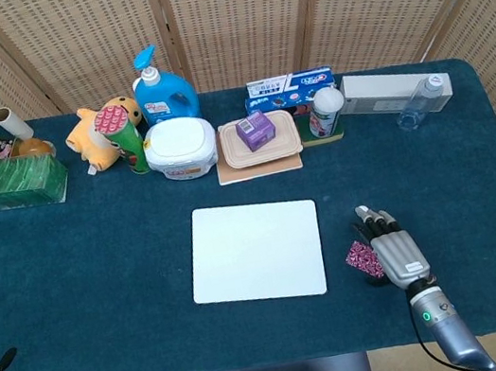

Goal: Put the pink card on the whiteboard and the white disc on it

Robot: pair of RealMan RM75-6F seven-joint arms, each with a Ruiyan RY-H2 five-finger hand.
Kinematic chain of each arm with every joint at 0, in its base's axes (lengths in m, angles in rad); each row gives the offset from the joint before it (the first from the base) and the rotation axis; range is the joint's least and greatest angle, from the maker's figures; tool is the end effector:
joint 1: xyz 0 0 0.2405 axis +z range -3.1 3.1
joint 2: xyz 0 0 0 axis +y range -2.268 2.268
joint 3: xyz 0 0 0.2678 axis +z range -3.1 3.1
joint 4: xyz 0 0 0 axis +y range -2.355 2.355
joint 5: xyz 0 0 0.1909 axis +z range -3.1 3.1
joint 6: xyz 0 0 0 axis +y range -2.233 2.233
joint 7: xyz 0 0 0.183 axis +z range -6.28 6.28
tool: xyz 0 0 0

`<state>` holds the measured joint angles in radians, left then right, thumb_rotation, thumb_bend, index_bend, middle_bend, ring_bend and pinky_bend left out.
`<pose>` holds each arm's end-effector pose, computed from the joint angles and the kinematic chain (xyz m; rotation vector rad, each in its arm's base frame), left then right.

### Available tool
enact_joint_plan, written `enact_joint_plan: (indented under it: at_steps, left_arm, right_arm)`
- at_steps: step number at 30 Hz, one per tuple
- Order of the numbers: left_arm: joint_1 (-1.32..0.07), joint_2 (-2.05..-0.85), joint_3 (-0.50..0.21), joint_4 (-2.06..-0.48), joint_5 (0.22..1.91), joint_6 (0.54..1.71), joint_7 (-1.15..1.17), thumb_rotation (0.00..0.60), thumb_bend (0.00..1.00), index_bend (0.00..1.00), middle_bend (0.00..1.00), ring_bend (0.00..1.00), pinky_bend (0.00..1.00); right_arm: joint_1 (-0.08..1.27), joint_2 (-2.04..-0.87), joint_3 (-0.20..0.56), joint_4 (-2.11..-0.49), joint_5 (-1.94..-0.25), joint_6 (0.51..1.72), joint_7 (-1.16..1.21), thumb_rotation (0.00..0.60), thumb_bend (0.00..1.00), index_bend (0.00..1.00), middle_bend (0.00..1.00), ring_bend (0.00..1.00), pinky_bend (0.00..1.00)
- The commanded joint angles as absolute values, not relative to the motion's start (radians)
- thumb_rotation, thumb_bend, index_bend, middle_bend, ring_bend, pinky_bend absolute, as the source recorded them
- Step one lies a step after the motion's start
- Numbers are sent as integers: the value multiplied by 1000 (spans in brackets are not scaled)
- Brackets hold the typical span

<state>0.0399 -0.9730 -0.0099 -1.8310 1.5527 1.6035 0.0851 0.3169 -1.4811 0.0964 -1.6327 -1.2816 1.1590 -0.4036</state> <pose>-0.2918 0.1731 0.2193 -1.3193 -0.8915 -0.8758 -0.2466 -0.2762 0.0184 1.6602 -1.0554 0.8108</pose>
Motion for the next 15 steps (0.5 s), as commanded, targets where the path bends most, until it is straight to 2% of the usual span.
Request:
enact_joint_plan:
  at_steps: [1,10,15]
  left_arm:
    - [41,-971,-10,-1830,1553,1605,81,600,73,0,0,0,0]
    - [40,-969,-10,-1829,1552,1604,74,600,72,0,0,0,0]
    - [40,-968,-10,-1829,1552,1604,72,600,73,0,0,0,0]
  right_arm:
    - [319,-1494,110,-1656,-1227,1166,-447,600,0,336,0,0,0]
    - [331,-1506,135,-1721,-1091,1188,-571,600,0,328,0,0,0]
    - [344,-1525,170,-1775,-956,1241,-678,600,0,326,0,0,0]
